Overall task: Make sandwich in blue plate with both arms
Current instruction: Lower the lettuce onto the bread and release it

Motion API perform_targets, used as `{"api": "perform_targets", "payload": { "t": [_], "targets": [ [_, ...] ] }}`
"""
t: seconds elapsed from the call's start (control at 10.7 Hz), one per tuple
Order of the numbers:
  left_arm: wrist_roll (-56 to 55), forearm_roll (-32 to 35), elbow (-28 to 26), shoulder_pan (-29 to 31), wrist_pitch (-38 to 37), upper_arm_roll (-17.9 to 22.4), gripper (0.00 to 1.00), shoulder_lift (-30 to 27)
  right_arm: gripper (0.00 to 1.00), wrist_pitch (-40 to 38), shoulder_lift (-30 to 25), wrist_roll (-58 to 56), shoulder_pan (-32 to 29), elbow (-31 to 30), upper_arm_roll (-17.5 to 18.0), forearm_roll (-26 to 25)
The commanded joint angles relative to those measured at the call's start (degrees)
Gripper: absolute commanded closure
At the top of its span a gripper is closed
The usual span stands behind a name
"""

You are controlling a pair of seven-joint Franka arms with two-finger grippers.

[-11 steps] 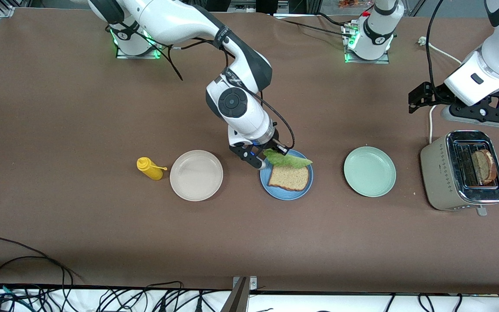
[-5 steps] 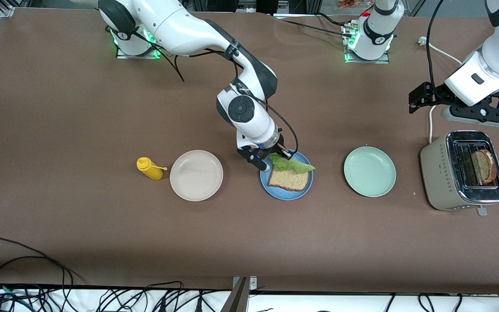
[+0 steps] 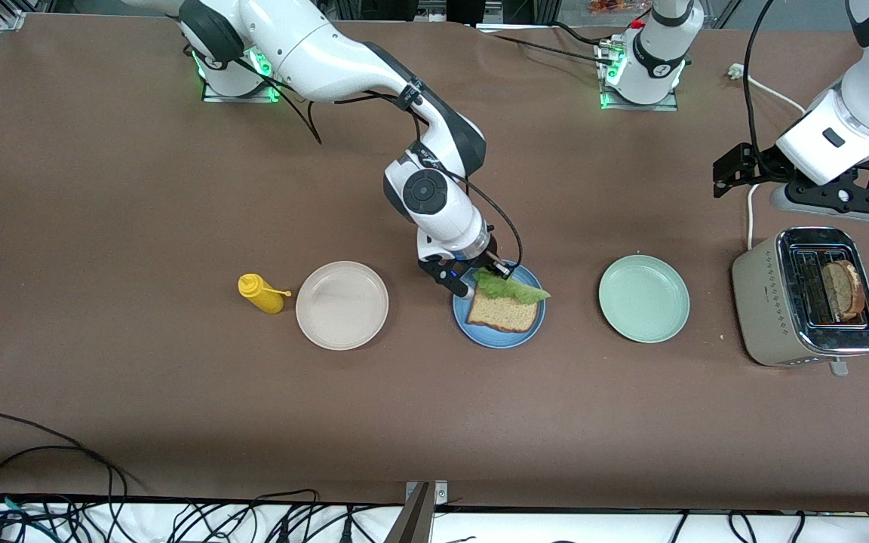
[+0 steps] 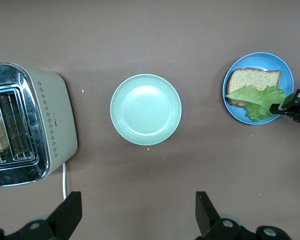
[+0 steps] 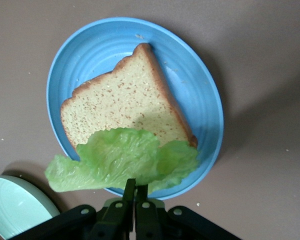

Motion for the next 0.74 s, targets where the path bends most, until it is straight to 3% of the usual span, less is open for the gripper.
{"api": "perform_targets", "payload": {
  "t": [0.0,0.19,0.28,0.37,0.47,0.56,0.65],
  "targets": [
    [-0.46,0.92,1.63,0.14,-1.06,-0.07,0.00,0.80,0.93,1.24,1.87,-1.13,0.22,2.66,-0.31,0.64],
    [-0.46,0.92,1.63,0.14,-1.06,-0.07,0.00,0.72,0.59,1.24,2.05,-2.53,0.13,2.66,-0.39,0.64],
    [-0.46,0.92,1.63,0.14,-1.06,-0.07,0.00,0.72,0.35,1.24,2.05,-2.97,-0.05,2.66,-0.39,0.64],
    [-0.46,0.92,1.63,0.14,-1.06,-0.07,0.00,0.72,0.24,1.24,2.05,-2.98,-0.22,2.66,-0.48,0.64],
    [-0.46,0.83,1.72,0.14,-1.06,-0.07,0.00,0.80,0.21,1.24,2.05,-3.59,-0.40,2.66,-0.48,0.64],
    [-0.46,0.83,1.63,0.14,-1.06,-0.07,0.00,0.72,0.00,1.24,2.05,-5.07,-0.49,2.57,-0.57,0.64],
    [-0.46,0.83,1.63,0.14,-1.06,-0.07,0.00,0.80,0.00,1.16,1.87,-6.48,-0.49,2.66,-0.66,0.64]
  ]
}}
